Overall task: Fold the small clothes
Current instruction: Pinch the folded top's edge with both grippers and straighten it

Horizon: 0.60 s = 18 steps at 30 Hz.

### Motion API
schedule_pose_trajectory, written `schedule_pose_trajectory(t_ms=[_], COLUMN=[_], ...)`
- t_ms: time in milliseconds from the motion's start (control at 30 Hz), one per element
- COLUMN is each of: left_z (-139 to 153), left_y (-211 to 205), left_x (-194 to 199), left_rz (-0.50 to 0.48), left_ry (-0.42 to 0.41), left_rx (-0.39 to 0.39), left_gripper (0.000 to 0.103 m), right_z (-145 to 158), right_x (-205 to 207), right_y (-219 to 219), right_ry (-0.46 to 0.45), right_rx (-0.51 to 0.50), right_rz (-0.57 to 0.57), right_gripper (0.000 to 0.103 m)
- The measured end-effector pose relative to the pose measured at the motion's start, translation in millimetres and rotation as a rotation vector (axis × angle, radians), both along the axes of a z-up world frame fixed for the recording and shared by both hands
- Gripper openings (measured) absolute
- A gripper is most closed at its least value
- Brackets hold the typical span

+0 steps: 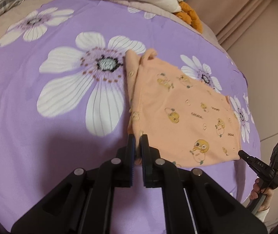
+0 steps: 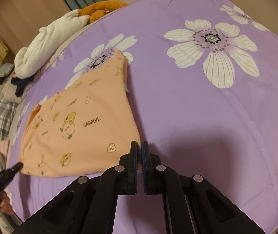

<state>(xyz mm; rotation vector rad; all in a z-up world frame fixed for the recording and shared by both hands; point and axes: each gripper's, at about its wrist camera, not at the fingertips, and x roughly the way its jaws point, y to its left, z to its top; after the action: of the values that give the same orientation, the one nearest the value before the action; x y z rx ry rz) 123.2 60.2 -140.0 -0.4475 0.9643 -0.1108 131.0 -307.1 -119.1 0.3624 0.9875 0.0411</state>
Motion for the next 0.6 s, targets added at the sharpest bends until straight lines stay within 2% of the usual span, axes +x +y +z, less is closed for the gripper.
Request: schedule_pose_trajectory(t_ms=[67,133,200,267,300,333,367,467,600], left_z=[5,4,-3,-14,-18,-24,-28,-30,-13], left_y=[-2,-3,-5,-7,-8,-8,-7,-4,-7], left_x=[3,9,17,23,25,27,27,24,8], left_rz=[0.002,0.0,-0.025,-0.034,-0.034,-0.04,-0.046,-0.023,-0.028], left_ry=[-0.025,-0.025,-0.017,0.019,0.035,0.051,0.066,0.07,0.037], left_rx=[0.03,0.038,0.018,0.026,0.022,0.002,-0.024,-0.055,-0.014], left_gripper=[0.022,0.052,0.059,0.055,0.044,0.02,0.011,0.004,0.002], right_z=[1,0,-2,-3,-3,-3,-3,-5,3], right_x=[0,1,2,3,3,3,3,4,0], right_y=[0,0,0,1,2,2,3,3,1], right_ry=[-0.004,0.003,0.011,0.016,0.018,0.018,0.017,0.024,-0.007], right_rx=[0.001,0.002,0.003,0.003,0.0,-0.004,-0.008,-0.012,0.01], right_rz=[0.003,0.002,-0.001,-0.004,-0.004,-0.002,-0.001,0.006,0.01], right_gripper=[0.005,0.006,0.006,0.006,0.006,0.006,0.006,0.005,0.005])
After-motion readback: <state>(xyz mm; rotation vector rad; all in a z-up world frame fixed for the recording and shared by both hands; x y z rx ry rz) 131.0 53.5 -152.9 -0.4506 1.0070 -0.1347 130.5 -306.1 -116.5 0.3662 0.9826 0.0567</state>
